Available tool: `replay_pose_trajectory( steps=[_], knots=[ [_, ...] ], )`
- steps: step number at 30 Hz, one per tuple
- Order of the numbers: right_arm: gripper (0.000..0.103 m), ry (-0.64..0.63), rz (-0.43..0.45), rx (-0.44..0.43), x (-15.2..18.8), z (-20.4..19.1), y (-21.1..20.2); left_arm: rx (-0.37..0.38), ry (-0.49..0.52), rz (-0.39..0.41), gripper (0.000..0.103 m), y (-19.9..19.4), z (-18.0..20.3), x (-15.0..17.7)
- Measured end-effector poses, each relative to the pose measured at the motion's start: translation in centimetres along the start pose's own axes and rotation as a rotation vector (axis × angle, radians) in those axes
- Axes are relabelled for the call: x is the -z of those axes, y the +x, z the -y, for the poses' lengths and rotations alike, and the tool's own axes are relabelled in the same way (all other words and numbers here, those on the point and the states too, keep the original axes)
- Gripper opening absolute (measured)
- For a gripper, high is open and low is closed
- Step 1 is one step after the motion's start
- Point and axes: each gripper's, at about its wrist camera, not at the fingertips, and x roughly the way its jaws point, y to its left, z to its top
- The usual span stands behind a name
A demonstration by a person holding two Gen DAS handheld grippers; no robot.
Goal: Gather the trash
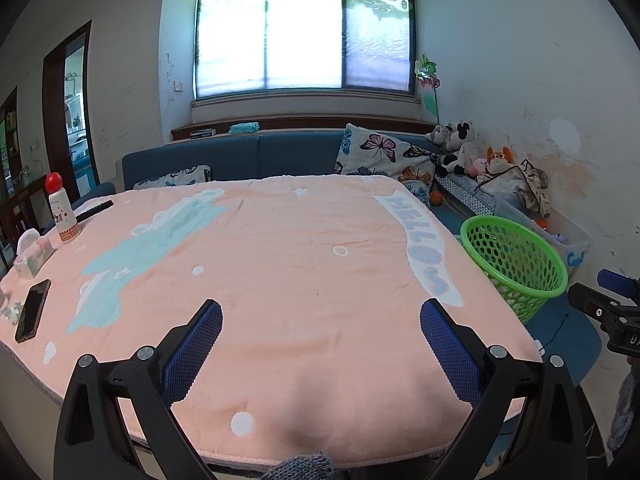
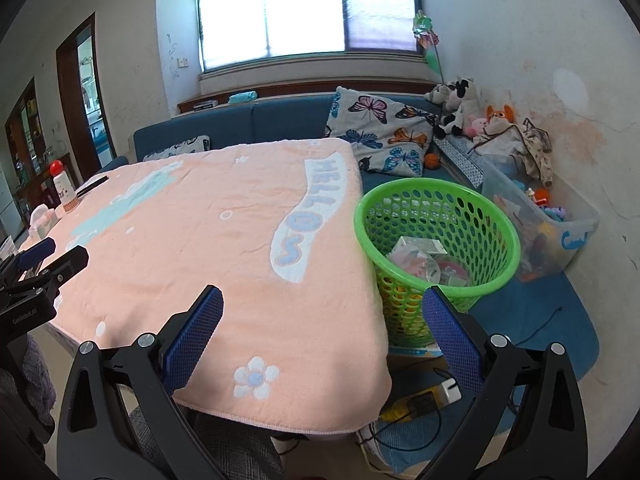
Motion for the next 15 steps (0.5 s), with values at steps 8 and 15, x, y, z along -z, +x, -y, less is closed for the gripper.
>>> replay_pose_trajectory(
  steps=[8,15],
  knots=[
    [0.099,-0.001,-0.004,-0.004,-0.02,-0.07,0.03,-0.006,-0.010,-0.004,0.096,0.04,-0.40,0.05],
    [0.099,-0.003,-0.004,-0.003,0.02,-0.15,0.08,-0.014,-0.018,-0.007,0.096,0.18,-0.55,-0.07]
  ],
)
